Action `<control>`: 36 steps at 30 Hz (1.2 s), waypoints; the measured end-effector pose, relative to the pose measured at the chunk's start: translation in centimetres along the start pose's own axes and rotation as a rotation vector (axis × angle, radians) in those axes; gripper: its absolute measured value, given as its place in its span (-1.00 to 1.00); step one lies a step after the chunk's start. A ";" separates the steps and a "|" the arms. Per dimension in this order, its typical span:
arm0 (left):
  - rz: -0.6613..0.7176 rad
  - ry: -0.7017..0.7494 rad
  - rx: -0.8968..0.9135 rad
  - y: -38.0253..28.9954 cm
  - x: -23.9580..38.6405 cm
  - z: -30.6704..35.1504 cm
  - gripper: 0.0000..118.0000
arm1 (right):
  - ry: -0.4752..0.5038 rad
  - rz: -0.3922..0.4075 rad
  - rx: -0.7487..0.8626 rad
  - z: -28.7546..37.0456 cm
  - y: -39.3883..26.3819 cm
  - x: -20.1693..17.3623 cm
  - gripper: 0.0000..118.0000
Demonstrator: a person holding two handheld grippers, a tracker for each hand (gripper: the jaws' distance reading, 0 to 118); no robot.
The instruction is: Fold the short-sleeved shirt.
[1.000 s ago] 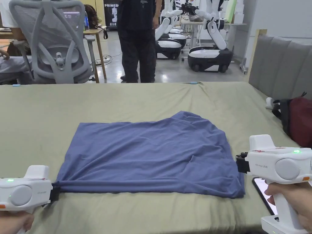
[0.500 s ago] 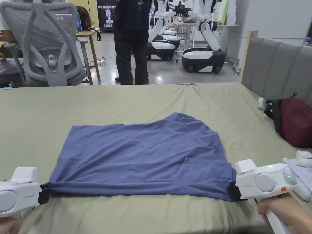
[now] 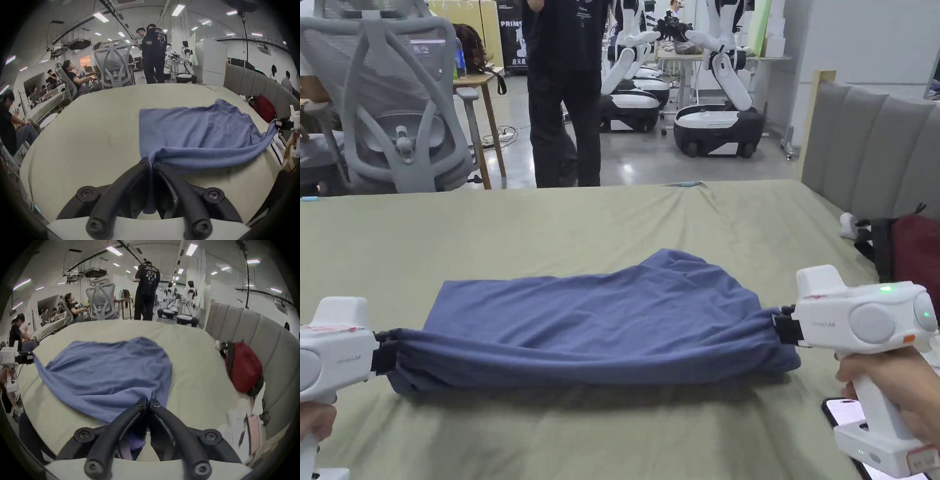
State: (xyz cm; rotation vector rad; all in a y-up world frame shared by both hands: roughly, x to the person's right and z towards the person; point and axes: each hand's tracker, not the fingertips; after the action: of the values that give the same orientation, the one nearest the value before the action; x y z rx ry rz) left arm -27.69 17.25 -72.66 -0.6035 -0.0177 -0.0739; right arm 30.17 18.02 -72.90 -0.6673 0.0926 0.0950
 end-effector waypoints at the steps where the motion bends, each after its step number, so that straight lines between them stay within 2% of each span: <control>1: 0.010 0.001 0.003 1.0 -0.1 -1.3 -0.98 | -0.010 -0.008 0.009 -1.2 1.2 0.3 -0.95; 5: 0.010 0.026 -0.036 3.3 0.4 -7.0 -0.98 | -0.031 -0.046 0.011 -7.3 4.3 1.4 -0.95; 12: 0.003 0.053 -0.179 3.3 1.2 -17.5 -0.98 | -0.057 -0.014 -0.084 -19.0 5.6 1.5 -0.94; 18: -0.024 0.078 -0.205 2.7 2.3 -20.4 -0.97 | -0.076 -0.009 -0.136 -23.6 4.7 1.0 -0.94; 19: -0.018 0.081 -0.199 2.7 2.4 -20.1 -0.94 | -0.080 0.003 -0.133 -23.0 4.6 0.6 -0.82; 20: -0.007 0.084 -0.191 2.8 2.4 -19.8 -0.77 | -0.087 0.009 -0.127 -22.7 4.6 0.4 -0.56; 21: 0.019 0.090 -0.180 2.9 2.3 -19.3 -0.18 | -0.088 0.007 -0.120 -22.1 4.9 0.3 0.13; 22: 0.034 0.113 -0.177 3.1 2.3 -18.7 0.44 | -0.104 -0.002 -0.104 -21.2 5.1 0.1 0.68; 23: 0.040 0.146 -0.183 3.3 2.3 -18.2 1.00 | -0.114 -0.009 -0.086 -20.5 5.0 0.2 1.00; 24: 0.041 0.159 -0.179 3.3 2.3 -17.4 0.92 | -0.110 -0.012 -0.073 -19.4 5.0 0.1 0.91; 25: 0.041 0.148 -0.145 2.9 1.8 -16.1 0.85 | -0.094 -0.016 -0.006 -17.6 4.9 -0.2 0.91; 26: 0.015 0.147 -0.073 3.1 1.6 -14.7 0.85 | -0.088 -0.029 0.003 -16.3 4.7 -0.4 0.89; 27: 0.018 0.116 -0.049 2.8 1.4 -13.2 0.72 | -0.103 -0.026 -0.010 -14.3 4.0 -0.5 0.88; 29: 0.026 0.145 -0.051 1.9 1.3 -10.6 0.66 | -0.105 -0.024 -0.005 -11.2 2.9 -1.0 0.83; 30: 0.032 0.142 -0.034 1.2 1.1 -9.2 0.28 | -0.107 -0.024 0.001 -9.7 2.2 -1.3 0.47; 31: 0.045 0.116 -0.001 0.6 0.7 -8.0 -0.42 | -0.105 -0.030 0.007 -10.2 1.7 -1.3 -0.12; 32: 0.053 0.106 -0.005 -0.2 0.4 -7.4 -1.00 | -0.102 -0.038 0.006 -9.9 1.1 -1.2 -0.96; 34: 0.066 0.124 -0.019 -0.9 0.0 -7.0 -1.00 | -0.083 -0.047 -0.014 -9.1 -0.1 -1.4 -1.00; 35: 0.067 0.116 -0.055 -1.0 -0.3 -7.2 -1.00 | -0.019 0.009 -0.026 -9.5 -0.1 -1.7 -1.00; 36: 0.073 0.117 -0.071 -1.2 -0.6 -7.4 -1.00 | -0.023 0.009 -0.026 -9.4 -0.4 -1.8 -1.00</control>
State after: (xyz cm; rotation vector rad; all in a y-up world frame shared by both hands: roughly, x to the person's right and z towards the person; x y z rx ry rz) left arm -28.37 12.11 -78.12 -0.6693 0.1210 -0.0387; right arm 27.95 11.72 -79.81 -0.6917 0.0721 0.1126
